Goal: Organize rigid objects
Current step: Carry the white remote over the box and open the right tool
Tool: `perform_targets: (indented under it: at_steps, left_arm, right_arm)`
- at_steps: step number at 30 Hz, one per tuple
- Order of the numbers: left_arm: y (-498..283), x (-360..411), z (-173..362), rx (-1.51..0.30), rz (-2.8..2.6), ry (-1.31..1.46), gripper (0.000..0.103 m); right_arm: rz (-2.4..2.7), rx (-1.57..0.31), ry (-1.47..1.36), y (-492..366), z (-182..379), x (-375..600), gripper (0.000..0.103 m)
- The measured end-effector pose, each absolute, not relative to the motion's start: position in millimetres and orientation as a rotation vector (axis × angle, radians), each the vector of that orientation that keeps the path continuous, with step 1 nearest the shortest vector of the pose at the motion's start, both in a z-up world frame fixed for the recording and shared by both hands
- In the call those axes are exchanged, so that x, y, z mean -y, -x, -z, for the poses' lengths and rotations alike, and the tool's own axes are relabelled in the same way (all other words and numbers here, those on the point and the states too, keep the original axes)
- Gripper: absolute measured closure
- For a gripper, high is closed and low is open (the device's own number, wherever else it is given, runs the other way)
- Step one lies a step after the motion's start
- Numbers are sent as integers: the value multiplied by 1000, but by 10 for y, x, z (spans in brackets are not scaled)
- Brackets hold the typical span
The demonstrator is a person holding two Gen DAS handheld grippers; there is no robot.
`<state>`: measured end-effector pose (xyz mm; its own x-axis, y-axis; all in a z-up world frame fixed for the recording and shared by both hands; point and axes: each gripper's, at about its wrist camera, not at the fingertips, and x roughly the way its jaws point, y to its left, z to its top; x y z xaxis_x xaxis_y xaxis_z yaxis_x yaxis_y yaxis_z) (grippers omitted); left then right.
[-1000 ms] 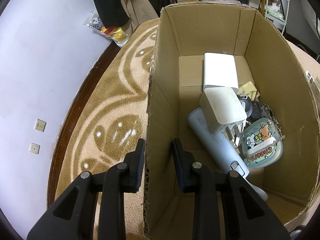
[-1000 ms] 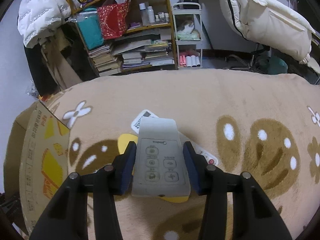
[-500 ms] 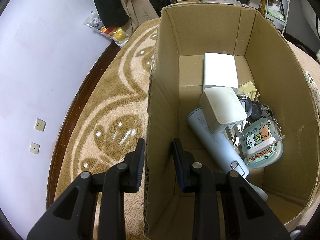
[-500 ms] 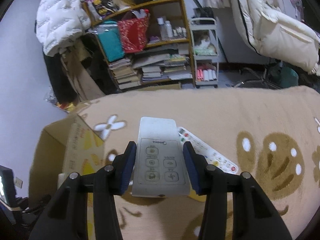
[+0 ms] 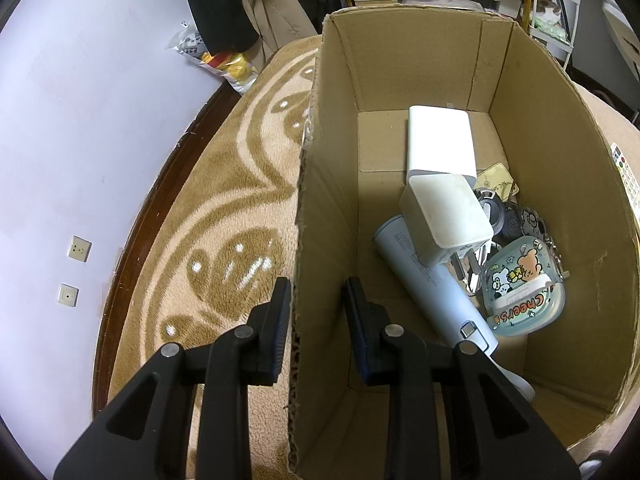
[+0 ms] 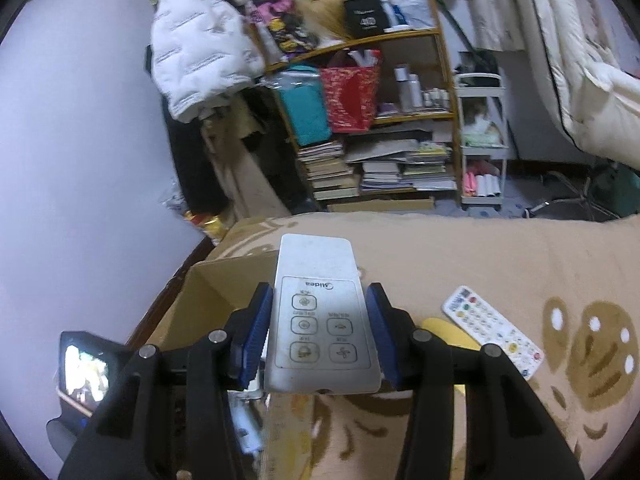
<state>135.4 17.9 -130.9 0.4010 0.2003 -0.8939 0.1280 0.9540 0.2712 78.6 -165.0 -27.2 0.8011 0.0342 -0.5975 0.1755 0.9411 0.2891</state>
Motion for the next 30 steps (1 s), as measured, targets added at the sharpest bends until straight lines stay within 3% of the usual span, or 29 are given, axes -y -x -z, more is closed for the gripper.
perform_targets:
  at_steps: [20, 21, 22, 30]
  left_arm:
    - [-1363, -199, 1317, -1167, -43, -306, 76]
    - [-1362, -202, 1316, -1167, -42, -304, 75]
    - [-1360, -201, 1313, -1167, -38, -299, 76]
    - [-1359, -199, 1309, -1168, -42, -307, 75]
  right_arm:
    - [-67, -730, -225, -892, 455, 1017, 53]
    - [-74, -731, -225, -894, 461, 1010, 82]
    - [-85, -733, -227, -895, 463, 1006, 92]
    - [-63, -749, -233, -873, 490, 1083, 91]
